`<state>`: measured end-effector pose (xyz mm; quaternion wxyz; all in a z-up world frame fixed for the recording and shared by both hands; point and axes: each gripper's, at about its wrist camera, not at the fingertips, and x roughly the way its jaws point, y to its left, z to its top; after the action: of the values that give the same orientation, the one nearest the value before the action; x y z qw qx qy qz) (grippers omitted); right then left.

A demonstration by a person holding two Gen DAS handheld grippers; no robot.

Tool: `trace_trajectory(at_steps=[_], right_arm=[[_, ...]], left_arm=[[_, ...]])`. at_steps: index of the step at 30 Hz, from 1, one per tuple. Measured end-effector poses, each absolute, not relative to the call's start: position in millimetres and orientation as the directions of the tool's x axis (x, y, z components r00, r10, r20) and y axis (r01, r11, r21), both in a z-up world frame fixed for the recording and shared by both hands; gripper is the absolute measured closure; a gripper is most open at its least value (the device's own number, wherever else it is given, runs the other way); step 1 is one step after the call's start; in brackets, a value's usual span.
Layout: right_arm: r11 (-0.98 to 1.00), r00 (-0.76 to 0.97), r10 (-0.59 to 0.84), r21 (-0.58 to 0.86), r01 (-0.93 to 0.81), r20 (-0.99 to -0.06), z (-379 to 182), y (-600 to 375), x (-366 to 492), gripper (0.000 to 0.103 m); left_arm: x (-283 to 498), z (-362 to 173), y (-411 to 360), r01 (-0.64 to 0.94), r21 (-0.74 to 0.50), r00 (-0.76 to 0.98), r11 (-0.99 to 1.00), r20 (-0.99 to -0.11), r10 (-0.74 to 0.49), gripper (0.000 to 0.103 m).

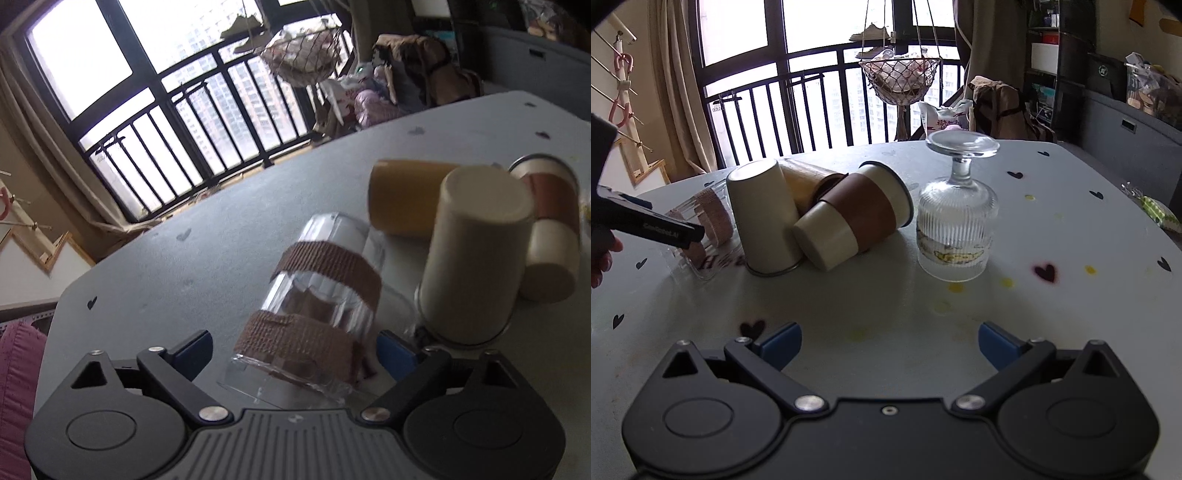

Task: Flip cup upright
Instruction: 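Grasp the banded glass pitcher around its body with the left gripper, then grasp the pitcher with the right gripper while the left gripper releases it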

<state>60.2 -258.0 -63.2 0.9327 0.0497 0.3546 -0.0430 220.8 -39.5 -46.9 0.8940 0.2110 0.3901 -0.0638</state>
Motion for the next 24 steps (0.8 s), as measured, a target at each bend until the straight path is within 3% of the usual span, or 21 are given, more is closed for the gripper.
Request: trace_trajectory(at_steps=[11,18,24], right_arm=[[0.993,0.757,-0.035,0.065,0.101,-0.652,-60,-255,54,0.0],[0.992,0.795,0.064,0.128,0.017,-0.603,-56,-239,42,0.0],[0.988,0.801,0.102,0.155,-0.012,-0.59,-54,-229,38,0.0]], left_arm=[[172,-49,-23,0.306,0.312,0.698,0.9,-0.716,0.011,0.02],[105,-50,-20,0.361,0.318,0.695,0.877,-0.718,-0.026,0.02],[54,-47,-22,0.442,0.306,0.682,0.843,-0.725,-0.094,0.027]])
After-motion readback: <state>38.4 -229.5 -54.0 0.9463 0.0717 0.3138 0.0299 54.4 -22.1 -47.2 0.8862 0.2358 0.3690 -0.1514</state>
